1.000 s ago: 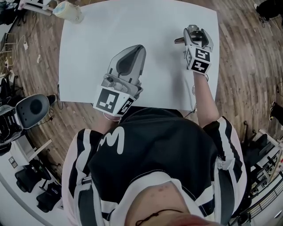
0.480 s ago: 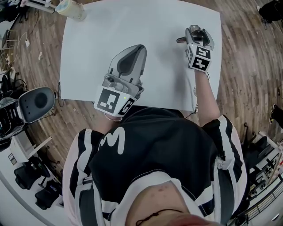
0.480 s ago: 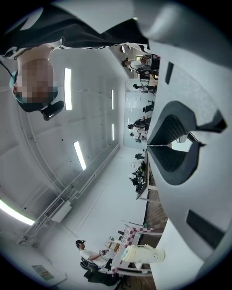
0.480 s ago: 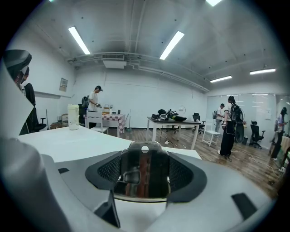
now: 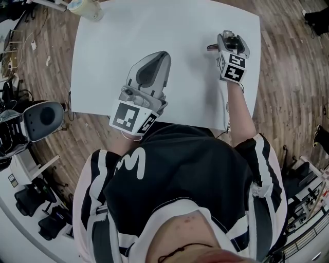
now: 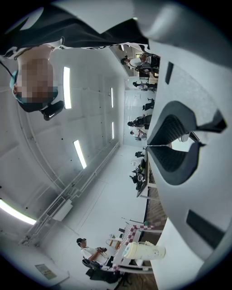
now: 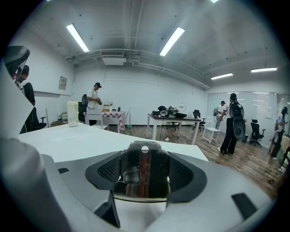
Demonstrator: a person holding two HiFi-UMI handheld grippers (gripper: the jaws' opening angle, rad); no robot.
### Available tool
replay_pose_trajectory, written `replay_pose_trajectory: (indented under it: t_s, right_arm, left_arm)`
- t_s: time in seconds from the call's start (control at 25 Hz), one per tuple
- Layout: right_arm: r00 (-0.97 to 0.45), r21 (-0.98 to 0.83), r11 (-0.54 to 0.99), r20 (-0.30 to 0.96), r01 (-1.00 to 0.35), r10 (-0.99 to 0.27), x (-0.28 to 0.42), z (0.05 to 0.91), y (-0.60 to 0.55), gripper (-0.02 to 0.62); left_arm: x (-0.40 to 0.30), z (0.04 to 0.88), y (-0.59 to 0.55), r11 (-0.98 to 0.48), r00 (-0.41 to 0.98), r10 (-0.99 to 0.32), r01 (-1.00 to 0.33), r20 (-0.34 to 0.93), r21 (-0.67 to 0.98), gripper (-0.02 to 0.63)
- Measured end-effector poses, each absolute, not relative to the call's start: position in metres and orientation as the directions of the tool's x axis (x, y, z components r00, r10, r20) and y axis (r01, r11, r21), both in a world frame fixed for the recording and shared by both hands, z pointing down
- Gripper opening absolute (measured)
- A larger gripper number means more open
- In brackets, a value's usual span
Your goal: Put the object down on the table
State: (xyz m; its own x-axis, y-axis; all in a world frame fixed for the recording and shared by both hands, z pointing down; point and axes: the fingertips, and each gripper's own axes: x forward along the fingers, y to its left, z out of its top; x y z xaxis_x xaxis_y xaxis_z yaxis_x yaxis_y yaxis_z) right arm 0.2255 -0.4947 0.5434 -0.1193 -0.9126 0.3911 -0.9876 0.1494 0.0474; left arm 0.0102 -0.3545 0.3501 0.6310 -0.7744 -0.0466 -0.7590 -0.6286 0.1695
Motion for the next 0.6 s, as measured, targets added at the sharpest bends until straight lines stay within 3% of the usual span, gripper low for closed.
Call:
replay_pose_trajectory:
  t_s: [0.6]
  right_arm:
    - [-0.102,0.045,0.135,0.444,-0.99,-0.89,0.231,0.571,-0.499,0.302]
  left_arm:
    - [0.005,0.358,-0.355,-0.609,0.614,-0.789,-0.774,-0.032,0.176,0.011]
